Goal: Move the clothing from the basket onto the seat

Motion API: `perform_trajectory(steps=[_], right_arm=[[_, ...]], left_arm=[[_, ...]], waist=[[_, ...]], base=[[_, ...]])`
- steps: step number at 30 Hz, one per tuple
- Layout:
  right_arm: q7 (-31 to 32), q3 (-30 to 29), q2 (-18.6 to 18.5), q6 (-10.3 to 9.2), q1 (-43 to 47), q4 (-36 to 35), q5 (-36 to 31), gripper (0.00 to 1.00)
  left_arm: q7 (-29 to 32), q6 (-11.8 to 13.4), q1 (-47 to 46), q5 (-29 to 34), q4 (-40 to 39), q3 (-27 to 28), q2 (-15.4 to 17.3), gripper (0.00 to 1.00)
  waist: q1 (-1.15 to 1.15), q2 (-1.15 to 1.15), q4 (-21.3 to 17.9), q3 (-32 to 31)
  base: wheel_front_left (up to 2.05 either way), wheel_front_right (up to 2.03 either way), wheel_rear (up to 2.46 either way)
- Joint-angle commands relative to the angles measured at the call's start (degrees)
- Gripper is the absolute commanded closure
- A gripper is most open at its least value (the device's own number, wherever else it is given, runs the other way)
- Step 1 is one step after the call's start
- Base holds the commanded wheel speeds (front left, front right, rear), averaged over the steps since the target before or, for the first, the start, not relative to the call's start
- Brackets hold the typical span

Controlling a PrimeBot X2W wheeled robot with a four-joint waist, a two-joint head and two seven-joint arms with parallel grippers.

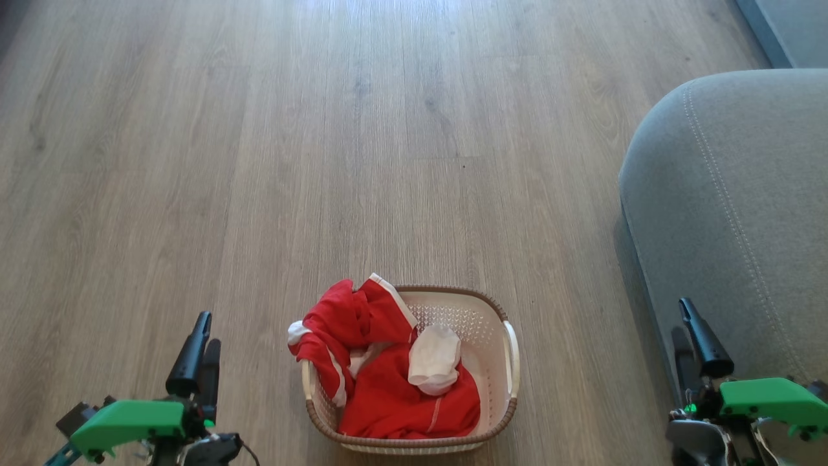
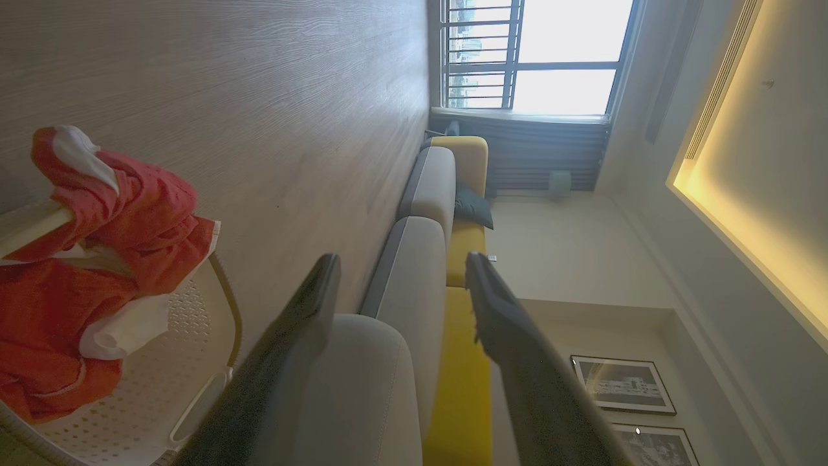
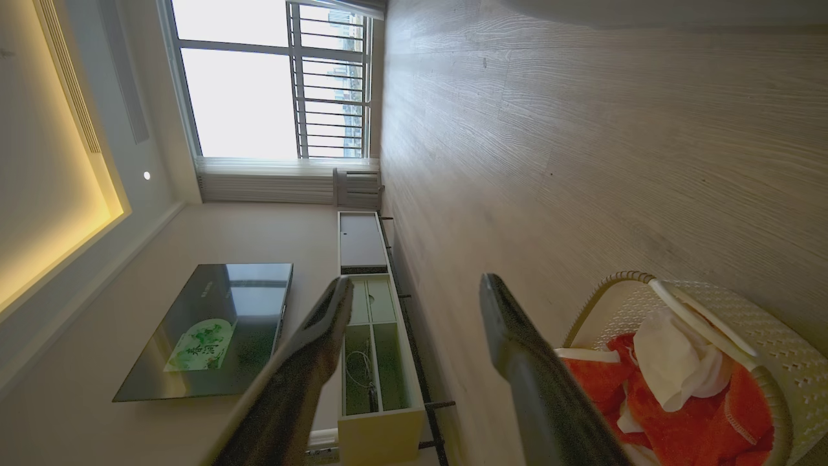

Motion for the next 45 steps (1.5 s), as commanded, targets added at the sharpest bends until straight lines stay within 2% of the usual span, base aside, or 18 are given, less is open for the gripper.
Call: perform_trajectory(steps=[1,15,45], right_arm=[[-0.50,-0.03,-0.95,0.01,-2.32,-1.74,-0.36,0.00],[-3.04,0.68,-0.68,0.01,-2.49,-4.69,-18.75,0.00],[-7.95,5.24,-3.46,0.01,-4.46,-3.91,-41.59,0.00]], left_arm=[[-0.37,-0.07,-2.59,0.41,-1.66,-0.11,0.26,0.00],[-2.88,0.67,-3.27,13.49,-1.63,-0.83,0.36,0.00],[-7.75,2.01,-4.08,31.61,-2.21,-2.90,0.54,0.00]], waist=[[0.00,0.00,0.00,0.00],[0.00,0.00,-0.12,0.22],[0.00,0.00,-0.13,0.31]], base=[[0.00,0.00,0.00],[0.00,0.00,0.00],[0.00,0.00,0.00]])
